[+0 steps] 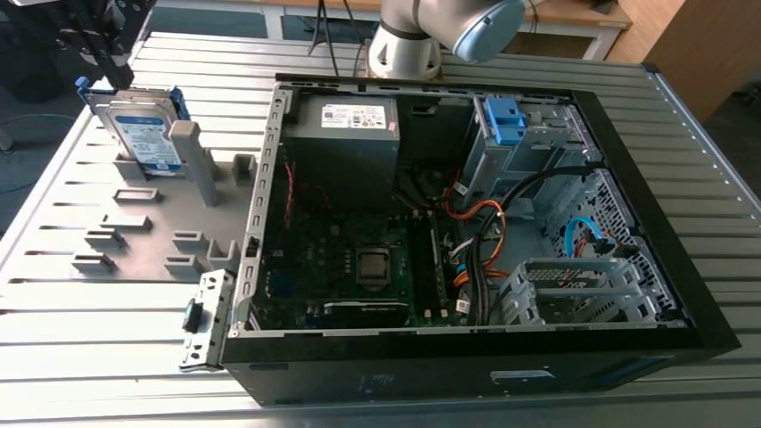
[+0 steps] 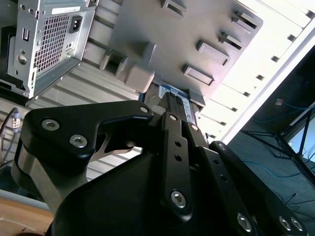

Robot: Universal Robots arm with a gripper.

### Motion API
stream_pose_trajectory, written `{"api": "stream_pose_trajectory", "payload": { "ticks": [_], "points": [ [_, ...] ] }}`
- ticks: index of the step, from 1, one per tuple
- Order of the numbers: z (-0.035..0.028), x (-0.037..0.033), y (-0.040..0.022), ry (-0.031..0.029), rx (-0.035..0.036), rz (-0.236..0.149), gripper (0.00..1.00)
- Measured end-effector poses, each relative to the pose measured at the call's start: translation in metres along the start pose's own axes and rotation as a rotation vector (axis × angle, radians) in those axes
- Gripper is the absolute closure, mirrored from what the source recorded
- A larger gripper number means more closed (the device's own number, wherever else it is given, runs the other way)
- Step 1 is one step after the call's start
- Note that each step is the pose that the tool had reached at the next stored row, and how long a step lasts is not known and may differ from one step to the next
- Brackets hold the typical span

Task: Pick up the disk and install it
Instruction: 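Reach for the disk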

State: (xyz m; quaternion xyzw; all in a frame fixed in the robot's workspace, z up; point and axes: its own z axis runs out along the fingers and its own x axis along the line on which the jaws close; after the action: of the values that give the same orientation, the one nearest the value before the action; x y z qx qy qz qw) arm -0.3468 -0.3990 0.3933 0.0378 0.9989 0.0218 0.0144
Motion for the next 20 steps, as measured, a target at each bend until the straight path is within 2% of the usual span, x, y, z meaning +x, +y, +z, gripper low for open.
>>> {"api": "stream_pose_trajectory", "payload": {
  "ticks": [20],
  "points": [
    [-0.0006, 0.0207, -0.0015, 0.0000, 0.0000, 0.000, 0.89]
  ]
}}
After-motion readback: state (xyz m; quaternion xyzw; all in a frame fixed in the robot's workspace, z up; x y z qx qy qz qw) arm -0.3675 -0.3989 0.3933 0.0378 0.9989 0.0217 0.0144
